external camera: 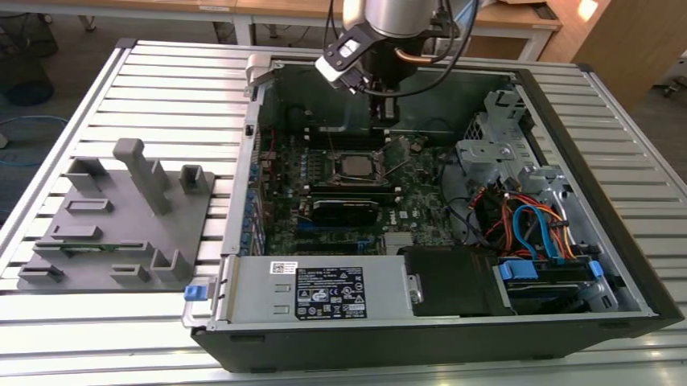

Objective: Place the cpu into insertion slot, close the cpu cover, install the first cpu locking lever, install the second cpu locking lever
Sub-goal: 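Close the cpu cover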

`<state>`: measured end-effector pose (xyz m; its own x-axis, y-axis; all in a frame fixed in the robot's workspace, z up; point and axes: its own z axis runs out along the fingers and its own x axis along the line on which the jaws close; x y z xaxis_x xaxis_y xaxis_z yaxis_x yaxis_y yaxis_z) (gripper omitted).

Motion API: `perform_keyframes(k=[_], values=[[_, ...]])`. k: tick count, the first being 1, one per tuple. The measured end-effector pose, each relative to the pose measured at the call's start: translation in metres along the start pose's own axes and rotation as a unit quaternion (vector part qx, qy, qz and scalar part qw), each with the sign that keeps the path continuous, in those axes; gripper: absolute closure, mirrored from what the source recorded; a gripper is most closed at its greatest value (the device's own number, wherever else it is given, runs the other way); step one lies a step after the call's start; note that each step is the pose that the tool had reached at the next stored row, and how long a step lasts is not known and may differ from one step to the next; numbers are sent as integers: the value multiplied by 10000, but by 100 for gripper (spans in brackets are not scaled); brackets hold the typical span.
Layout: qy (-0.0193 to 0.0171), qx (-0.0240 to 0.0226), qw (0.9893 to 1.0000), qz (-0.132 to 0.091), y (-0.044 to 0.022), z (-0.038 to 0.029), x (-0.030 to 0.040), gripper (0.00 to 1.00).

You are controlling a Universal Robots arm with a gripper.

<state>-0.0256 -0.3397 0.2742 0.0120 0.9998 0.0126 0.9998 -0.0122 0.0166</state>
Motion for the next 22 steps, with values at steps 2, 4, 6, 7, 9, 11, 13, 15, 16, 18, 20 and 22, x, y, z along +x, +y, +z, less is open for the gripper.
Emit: perform_keyframes(k=[2,4,6,7,9,11,13,15,16,18,20,22], values=[[0,0,10000,0,5,0,0,90],[0,0,10000,0,9,0,0,90],[0,0,10000,0,15,0,0,90],[0,0,10000,0,18,0,0,90],[0,0,10000,0,25,0,0,90],[0,0,10000,0,33,1,0,90],[0,0,10000,0,43,1,0,90],[0,0,10000,0,51,1,1,90],[0,0,10000,0,55,1,1,90],[0,0,10000,0,64,1,1,90],[0,0,10000,0,72,1,1,90],[0,0,10000,0,81,1,1,90]])
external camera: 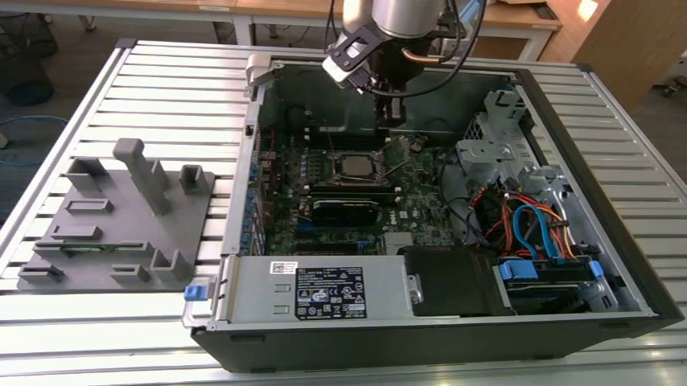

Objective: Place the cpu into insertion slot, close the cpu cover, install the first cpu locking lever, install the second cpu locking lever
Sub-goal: 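Close the cpu cover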

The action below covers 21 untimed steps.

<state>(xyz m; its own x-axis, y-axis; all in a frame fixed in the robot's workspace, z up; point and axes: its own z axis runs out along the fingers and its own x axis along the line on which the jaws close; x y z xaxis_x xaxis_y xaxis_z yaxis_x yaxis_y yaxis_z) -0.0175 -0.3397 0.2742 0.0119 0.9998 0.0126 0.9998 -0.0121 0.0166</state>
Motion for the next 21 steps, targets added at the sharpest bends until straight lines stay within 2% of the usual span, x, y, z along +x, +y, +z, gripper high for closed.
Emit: perform_keyframes(k=[21], values=[[0,0,10000,0,81,2,1,90]])
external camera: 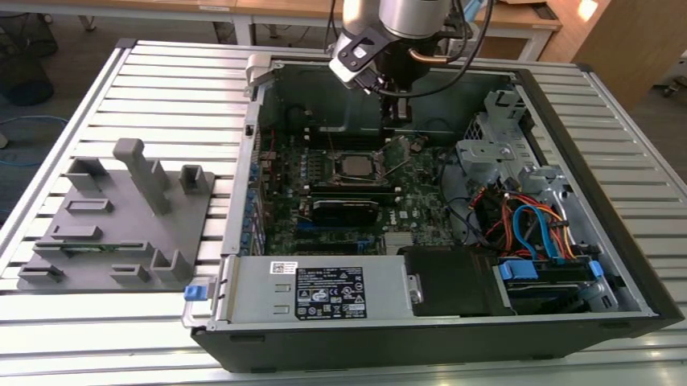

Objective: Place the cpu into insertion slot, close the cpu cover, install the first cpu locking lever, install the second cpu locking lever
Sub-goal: 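Close the cpu cover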

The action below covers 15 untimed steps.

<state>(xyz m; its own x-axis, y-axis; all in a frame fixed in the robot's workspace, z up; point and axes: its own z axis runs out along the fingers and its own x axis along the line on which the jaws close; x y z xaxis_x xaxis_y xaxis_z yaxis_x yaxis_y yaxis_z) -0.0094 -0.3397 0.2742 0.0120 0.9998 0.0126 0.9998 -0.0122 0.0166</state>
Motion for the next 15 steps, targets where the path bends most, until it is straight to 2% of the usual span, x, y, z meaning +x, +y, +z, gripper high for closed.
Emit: perform_keyframes(k=[15], values=[[0,0,10000,0,42,1,0,90]])
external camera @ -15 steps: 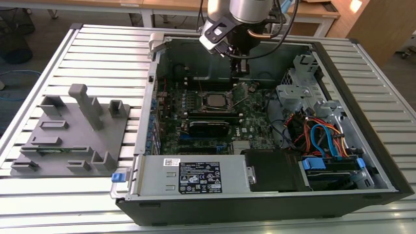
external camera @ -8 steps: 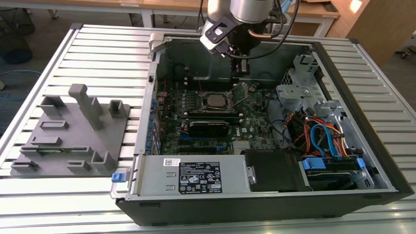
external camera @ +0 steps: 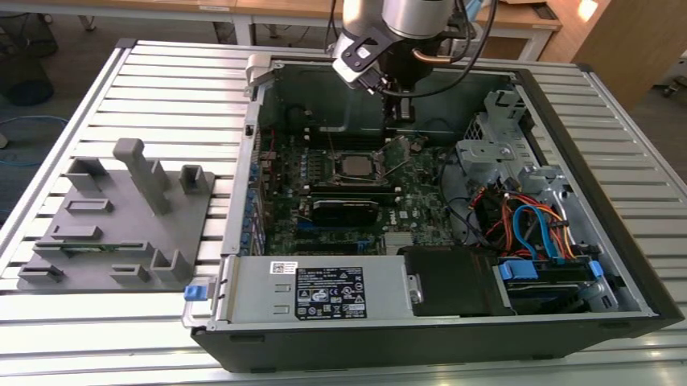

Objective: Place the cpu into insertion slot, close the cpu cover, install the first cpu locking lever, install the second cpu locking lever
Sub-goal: 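Close the cpu cover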

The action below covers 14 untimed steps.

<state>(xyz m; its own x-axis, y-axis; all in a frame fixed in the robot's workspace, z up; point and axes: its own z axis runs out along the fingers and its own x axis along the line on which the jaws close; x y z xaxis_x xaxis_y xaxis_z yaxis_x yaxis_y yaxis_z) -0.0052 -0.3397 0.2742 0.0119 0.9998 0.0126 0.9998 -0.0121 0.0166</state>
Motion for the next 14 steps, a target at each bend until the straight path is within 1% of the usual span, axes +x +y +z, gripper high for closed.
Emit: perform_keyframes(k=[8,9,10,14], values=[[0,0,10000,0,19,0,0,90],[0,0,10000,0,26,0,0,90],[0,0,10000,0,46,1,0,90],[0,0,10000,-1,52,1,1,90]])
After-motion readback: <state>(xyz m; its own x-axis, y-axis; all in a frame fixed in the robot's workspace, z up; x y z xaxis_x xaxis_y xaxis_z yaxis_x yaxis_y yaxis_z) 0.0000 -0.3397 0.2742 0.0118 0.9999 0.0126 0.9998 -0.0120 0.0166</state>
